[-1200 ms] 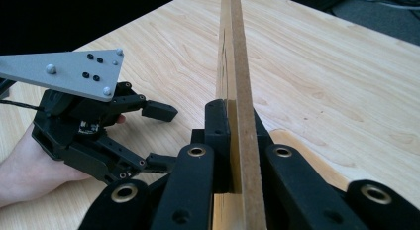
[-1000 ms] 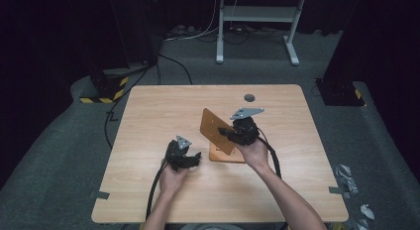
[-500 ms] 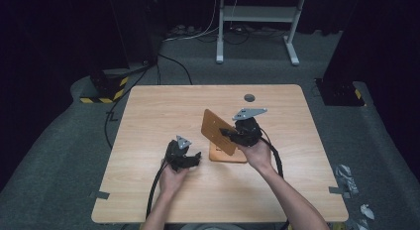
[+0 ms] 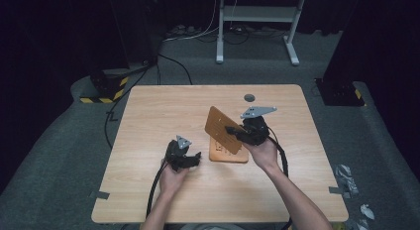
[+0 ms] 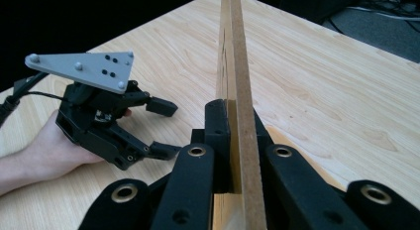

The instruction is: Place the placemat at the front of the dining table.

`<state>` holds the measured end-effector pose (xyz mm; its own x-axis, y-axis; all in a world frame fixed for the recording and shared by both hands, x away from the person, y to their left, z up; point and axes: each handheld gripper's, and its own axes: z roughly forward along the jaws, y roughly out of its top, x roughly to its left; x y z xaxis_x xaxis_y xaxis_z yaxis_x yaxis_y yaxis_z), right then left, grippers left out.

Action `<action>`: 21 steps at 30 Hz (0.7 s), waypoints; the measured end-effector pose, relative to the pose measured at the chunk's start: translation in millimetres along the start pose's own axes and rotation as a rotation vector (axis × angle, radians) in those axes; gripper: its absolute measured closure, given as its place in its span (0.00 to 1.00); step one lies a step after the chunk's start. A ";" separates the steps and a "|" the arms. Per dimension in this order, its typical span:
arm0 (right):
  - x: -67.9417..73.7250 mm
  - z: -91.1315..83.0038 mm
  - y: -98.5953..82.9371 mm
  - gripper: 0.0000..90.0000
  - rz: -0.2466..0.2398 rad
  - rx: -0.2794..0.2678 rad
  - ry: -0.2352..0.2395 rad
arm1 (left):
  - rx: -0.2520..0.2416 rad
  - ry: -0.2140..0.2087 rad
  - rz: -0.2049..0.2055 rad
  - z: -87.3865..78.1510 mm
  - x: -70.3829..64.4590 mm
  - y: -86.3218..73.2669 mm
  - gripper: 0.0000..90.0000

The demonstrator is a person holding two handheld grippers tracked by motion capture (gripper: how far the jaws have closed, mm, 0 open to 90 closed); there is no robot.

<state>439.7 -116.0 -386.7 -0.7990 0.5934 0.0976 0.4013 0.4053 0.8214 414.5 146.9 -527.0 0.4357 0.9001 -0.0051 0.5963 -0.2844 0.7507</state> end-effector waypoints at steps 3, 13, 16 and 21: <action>-1.1 -2.1 -0.1 0.96 -0.002 0.009 -0.005 | 0.001 0.001 0.000 0.0 0.0 0.0 0.29; -6.4 -16.2 1.6 0.96 -0.007 0.000 -0.018 | 0.001 0.004 -0.004 0.2 -0.1 0.2 0.28; -9.6 -19.8 1.1 0.96 -0.008 0.007 -0.027 | 0.001 0.004 -0.003 0.4 0.1 0.2 0.28; -13.7 -26.3 0.2 0.96 0.001 0.005 -0.040 | 0.001 0.004 -0.004 0.4 0.0 0.2 0.28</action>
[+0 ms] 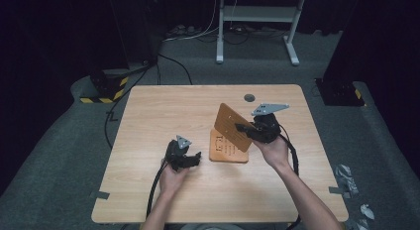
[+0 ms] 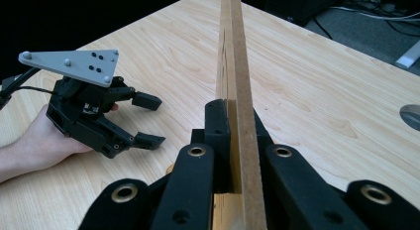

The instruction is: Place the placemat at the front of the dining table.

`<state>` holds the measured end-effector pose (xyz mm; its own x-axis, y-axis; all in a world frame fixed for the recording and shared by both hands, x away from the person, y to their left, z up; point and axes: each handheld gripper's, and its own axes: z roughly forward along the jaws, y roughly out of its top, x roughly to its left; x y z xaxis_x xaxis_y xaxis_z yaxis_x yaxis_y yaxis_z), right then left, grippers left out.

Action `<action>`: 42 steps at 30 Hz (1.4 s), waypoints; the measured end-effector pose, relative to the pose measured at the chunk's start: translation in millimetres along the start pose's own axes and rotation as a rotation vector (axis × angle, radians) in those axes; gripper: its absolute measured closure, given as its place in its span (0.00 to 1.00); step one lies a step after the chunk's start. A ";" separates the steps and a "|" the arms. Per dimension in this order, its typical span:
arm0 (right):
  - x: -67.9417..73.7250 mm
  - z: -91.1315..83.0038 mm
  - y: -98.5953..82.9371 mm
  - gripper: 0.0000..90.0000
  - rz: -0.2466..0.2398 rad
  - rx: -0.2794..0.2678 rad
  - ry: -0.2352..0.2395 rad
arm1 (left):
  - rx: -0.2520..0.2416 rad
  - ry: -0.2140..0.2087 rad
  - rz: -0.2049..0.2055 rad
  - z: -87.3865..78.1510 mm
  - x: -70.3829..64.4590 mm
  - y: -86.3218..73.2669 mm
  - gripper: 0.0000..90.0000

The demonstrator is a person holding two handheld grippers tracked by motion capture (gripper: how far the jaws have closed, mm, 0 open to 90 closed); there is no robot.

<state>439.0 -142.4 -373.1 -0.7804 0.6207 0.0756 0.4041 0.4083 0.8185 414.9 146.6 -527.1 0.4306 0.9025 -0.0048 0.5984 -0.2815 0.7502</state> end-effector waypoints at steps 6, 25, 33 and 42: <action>-5.2 -4.9 -1.5 0.96 0.006 0.004 -0.012 | -0.001 0.000 0.000 0.3 0.0 0.2 0.28; -24.6 -30.9 -7.3 0.96 0.050 -0.022 -0.072 | 0.001 -0.003 0.004 -0.1 -0.2 0.3 0.29; -37.8 -38.0 -10.6 0.96 0.076 -0.032 -0.095 | 0.001 -0.002 0.003 0.0 -0.2 0.3 0.28; -49.7 -43.3 -14.4 0.96 0.110 -0.034 -0.121 | 0.003 -0.001 0.001 -0.1 -0.1 0.3 0.28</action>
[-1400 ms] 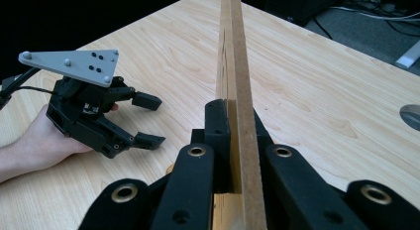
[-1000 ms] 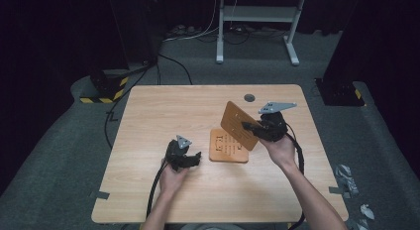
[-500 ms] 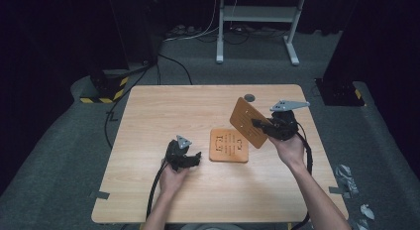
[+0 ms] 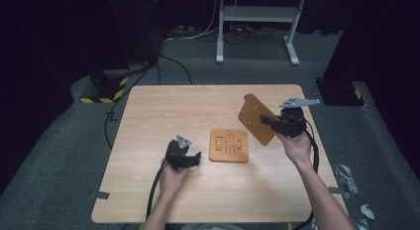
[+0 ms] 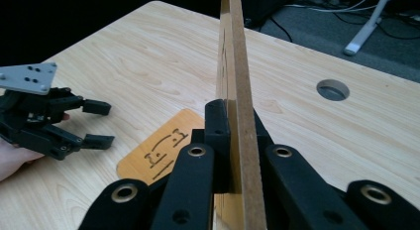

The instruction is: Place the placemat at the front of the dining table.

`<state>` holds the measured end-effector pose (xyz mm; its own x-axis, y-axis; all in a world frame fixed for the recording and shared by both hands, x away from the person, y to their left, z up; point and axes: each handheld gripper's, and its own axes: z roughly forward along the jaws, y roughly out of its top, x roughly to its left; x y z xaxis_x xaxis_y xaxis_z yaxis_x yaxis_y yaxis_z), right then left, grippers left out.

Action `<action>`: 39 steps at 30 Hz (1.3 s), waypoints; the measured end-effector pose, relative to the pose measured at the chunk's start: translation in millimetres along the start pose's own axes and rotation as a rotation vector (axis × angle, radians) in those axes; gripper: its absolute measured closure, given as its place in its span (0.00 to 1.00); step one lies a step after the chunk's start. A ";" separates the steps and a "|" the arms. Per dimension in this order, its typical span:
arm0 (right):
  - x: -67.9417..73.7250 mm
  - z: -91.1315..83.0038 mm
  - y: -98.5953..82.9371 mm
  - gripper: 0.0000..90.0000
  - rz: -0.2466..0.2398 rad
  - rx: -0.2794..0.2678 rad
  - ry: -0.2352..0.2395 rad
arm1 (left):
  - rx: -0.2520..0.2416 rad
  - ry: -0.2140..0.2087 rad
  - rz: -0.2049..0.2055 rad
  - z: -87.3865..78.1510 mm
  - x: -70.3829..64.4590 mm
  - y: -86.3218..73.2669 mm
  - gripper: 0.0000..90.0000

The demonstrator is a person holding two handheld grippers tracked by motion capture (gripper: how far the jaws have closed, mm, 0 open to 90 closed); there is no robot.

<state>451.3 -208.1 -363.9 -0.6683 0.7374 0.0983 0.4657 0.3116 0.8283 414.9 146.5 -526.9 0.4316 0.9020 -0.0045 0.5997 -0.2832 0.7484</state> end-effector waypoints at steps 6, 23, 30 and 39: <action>-9.6 -0.5 -1.6 0.96 -0.003 0.012 -0.034 | 0.001 0.000 0.001 -0.1 0.0 0.1 0.28; -44.6 0.8 -9.5 0.96 0.065 0.053 -0.165 | 0.001 0.002 -0.005 -0.1 0.1 -0.1 0.29; -61.0 7.8 -13.0 0.96 0.108 0.068 -0.211 | 0.001 0.002 -0.004 -0.1 0.1 -0.1 0.29; -70.1 18.9 -15.7 0.96 0.134 0.088 -0.246 | 0.001 0.002 -0.004 -0.1 0.1 -0.1 0.29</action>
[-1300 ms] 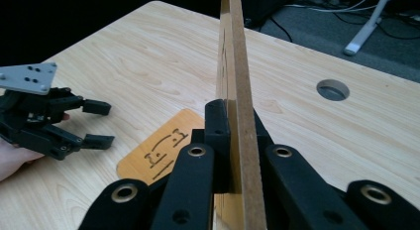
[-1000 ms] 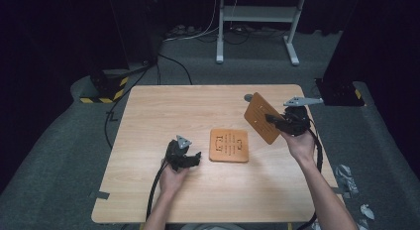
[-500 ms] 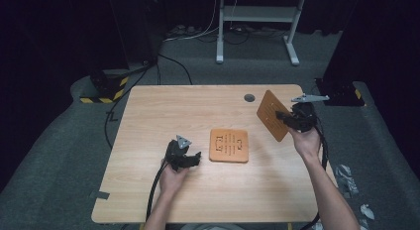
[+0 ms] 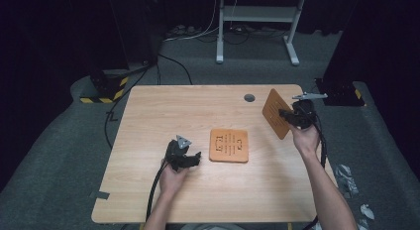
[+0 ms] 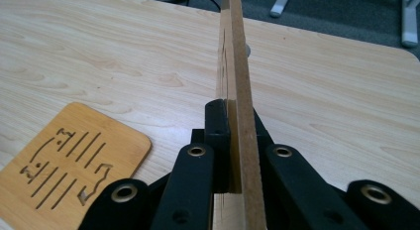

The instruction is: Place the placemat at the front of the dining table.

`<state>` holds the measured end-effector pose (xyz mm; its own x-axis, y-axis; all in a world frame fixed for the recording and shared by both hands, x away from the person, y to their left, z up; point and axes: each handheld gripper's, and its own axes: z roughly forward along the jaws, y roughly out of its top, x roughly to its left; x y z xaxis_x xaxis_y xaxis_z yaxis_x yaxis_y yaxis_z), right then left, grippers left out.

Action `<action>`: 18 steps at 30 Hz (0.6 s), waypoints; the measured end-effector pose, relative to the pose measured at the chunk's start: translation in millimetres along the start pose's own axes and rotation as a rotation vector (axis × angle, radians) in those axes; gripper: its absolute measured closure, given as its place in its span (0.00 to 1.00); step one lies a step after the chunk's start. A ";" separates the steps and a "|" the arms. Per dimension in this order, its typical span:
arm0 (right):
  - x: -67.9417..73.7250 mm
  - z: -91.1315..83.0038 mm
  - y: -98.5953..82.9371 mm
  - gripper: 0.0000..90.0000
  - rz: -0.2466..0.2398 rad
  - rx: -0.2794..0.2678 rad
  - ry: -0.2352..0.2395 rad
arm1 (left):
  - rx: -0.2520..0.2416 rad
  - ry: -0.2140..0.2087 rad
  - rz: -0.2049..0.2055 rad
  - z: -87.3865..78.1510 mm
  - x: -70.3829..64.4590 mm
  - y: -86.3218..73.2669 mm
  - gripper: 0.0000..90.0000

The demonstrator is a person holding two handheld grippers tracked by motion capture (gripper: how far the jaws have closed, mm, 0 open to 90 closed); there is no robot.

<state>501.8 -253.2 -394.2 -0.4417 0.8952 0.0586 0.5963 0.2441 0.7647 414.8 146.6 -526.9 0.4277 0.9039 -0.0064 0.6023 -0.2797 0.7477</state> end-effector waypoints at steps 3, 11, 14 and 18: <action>-0.6 5.4 -0.1 0.96 0.000 0.008 -0.011 | 0.000 0.000 0.000 0.0 0.0 0.0 0.29; -3.3 19.2 -1.3 0.96 0.011 0.026 -0.034 | 0.000 0.001 0.000 -0.1 0.0 0.0 0.29; -3.5 23.4 -1.9 0.96 0.012 0.035 -0.044 | 0.000 0.001 0.000 0.0 0.0 0.0 0.29; -5.1 27.5 -2.0 0.96 0.013 0.040 -0.061 | 0.000 0.001 0.001 0.0 0.0 0.0 0.29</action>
<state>521.3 -248.1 -413.7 -0.3931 0.9191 0.0283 0.6282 0.2459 0.7382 414.8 146.6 -526.8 0.4277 0.9039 -0.0047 0.6020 -0.2809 0.7474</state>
